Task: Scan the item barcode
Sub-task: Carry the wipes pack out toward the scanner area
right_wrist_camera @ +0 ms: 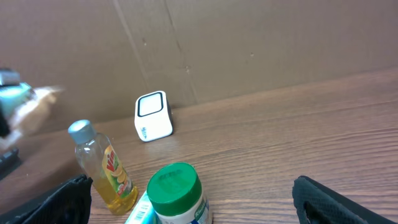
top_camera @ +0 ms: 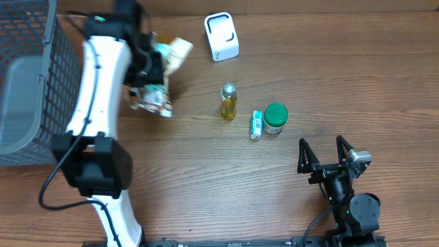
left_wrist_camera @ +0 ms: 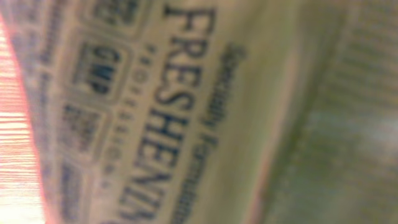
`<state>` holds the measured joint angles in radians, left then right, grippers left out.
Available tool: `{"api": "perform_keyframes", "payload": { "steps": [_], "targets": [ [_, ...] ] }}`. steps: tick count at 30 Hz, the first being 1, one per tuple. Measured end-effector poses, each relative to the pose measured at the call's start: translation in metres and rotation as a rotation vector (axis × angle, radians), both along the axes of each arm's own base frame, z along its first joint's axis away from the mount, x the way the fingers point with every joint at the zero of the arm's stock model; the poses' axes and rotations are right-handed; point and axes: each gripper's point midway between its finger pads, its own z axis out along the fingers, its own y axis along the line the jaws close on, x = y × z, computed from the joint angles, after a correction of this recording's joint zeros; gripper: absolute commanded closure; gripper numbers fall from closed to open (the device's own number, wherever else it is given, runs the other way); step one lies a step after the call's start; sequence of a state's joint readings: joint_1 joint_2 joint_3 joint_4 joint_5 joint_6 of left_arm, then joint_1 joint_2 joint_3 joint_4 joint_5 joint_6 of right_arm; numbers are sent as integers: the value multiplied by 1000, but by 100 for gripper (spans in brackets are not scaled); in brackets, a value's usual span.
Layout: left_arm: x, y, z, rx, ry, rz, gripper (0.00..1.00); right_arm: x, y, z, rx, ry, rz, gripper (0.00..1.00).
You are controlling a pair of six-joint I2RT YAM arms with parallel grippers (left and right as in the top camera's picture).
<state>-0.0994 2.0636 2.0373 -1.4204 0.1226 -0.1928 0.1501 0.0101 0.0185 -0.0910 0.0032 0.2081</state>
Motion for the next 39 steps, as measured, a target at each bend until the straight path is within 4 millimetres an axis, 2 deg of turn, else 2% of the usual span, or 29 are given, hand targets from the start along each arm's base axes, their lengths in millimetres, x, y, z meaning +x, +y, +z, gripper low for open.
{"api": "perform_keyframes", "payload": {
  "steps": [2,5,7,11,15,17,18,19,21,23,32,36,39],
  "targets": [
    [-3,-14,-24,27,22,16,89,0,0,0,0,-2,0,0],
    [1,-21,-58,95,-1,72,86,0,0,0,1,-1,0,0],
    [-7,-20,-81,149,15,117,85,0,0,0,1,-1,0,0],
    [-19,-8,-109,244,26,177,83,0,0,0,0,-1,0,0],
    [-29,9,-124,331,33,203,77,0,0,0,0,-1,0,0],
    [-33,15,-128,361,40,205,72,0,0,0,1,-1,0,0],
    [-35,17,-128,373,43,207,61,0,0,0,0,-1,0,0],
    [-36,18,-129,379,44,210,57,0,0,0,0,-1,0,0],
    [-35,19,-129,385,40,214,36,0,0,0,1,-1,0,0],
    [-35,19,-129,386,42,204,27,0,0,0,0,-1,0,0],
    [-41,8,-127,332,87,101,19,0,0,0,0,0,0,0],
    [-25,-2,-108,285,48,77,20,0,0,0,1,-1,1,0],
    [-18,-4,-102,278,23,62,21,0,0,0,0,0,0,0]
  ]
}}
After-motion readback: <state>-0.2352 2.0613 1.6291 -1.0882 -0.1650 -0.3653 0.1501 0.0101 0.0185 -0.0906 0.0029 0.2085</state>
